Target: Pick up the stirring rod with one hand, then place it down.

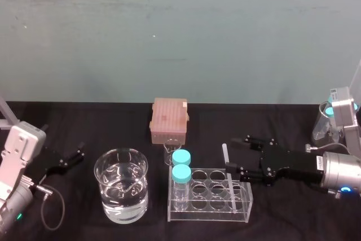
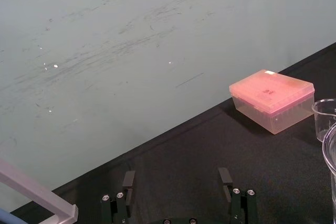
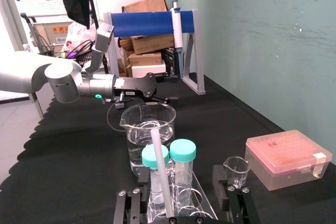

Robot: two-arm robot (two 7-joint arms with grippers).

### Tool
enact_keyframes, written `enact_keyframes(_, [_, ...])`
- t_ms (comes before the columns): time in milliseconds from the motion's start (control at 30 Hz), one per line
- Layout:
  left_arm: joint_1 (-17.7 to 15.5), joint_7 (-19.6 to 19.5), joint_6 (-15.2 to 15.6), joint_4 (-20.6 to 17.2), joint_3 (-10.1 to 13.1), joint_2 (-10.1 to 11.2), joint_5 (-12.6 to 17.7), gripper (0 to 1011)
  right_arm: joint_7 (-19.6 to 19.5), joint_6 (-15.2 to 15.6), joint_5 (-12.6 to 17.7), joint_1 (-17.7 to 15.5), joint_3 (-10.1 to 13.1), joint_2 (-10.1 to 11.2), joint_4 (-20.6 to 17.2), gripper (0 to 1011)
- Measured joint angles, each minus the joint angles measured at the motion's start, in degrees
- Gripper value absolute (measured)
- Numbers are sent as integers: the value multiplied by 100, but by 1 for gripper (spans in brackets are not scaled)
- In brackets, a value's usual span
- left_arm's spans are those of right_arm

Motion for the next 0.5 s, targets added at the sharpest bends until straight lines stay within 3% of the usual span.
enact_keyframes(300, [0, 0, 0, 0, 0, 0, 0, 1005, -1, 0, 0, 0, 0, 0, 0, 993])
enact_keyframes(500, [0, 0, 0, 0, 0, 0, 0, 1005, 61, -29, 61, 1, 22, 0, -22, 1003])
